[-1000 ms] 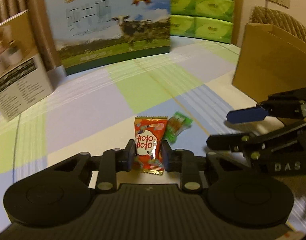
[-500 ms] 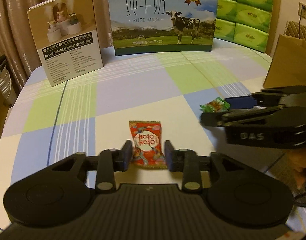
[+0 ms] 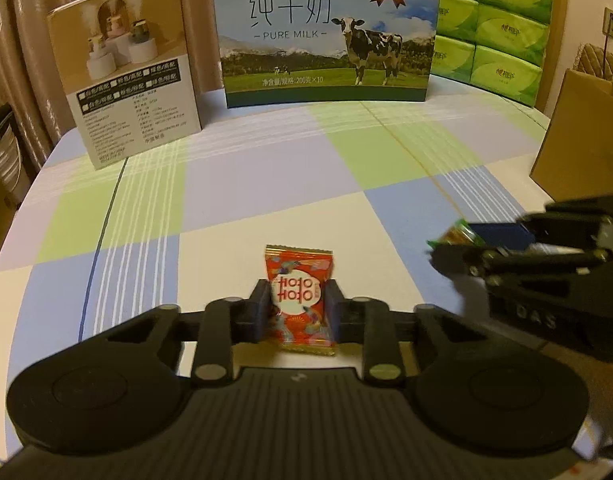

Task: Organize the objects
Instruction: 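Grasp the green-wrapped candy with the right gripper while the left holds the red packet, then carry both candies over the cardboard box with both grippers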

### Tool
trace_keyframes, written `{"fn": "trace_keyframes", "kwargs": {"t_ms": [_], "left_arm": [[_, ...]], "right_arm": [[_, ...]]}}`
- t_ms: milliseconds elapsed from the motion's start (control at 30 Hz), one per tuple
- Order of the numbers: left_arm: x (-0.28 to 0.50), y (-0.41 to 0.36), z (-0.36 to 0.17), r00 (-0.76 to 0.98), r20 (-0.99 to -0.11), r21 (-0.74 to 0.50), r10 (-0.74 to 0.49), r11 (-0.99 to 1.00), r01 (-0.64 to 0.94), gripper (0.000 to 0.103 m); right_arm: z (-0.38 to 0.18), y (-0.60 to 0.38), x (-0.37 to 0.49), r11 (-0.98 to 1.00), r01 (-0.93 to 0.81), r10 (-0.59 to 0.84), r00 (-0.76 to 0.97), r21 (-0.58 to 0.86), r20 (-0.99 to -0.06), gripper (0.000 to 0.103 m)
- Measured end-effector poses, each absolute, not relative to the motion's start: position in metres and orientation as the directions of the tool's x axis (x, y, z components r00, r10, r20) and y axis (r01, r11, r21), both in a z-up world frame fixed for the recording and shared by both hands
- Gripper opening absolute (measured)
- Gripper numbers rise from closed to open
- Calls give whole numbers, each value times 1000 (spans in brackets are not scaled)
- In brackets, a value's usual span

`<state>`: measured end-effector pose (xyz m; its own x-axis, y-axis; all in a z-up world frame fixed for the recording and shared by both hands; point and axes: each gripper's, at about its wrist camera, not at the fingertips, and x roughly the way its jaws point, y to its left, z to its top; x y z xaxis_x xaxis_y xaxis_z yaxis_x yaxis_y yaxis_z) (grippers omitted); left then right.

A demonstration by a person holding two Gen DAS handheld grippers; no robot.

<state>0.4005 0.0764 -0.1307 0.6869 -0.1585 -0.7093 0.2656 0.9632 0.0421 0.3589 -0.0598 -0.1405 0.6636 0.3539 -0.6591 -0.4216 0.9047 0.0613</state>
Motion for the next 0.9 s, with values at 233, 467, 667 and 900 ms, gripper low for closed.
{"fn": "trace_keyframes", "kwargs": {"t_ms": [233, 467, 667, 900], "left_arm": [[352, 70, -118, 663, -736, 23, -140, 973, 232, 22], [279, 63, -83, 655, -742, -34, -140, 985, 172, 22], [216, 50, -36, 676, -723, -73, -140, 989, 126, 22], [147, 22, 3, 699, -699, -99, -152, 988, 116, 22]], "right_arm": [[-117, -94, 294, 913, -392, 356, 639, 110, -682, 22], [-68, -120, 220, 904, -408, 387, 644, 132, -660, 22], [-25, -155, 160, 913, -380, 381, 669, 147, -638, 22], [5, -196, 105, 928, -351, 347, 699, 122, -625, 22]]}}
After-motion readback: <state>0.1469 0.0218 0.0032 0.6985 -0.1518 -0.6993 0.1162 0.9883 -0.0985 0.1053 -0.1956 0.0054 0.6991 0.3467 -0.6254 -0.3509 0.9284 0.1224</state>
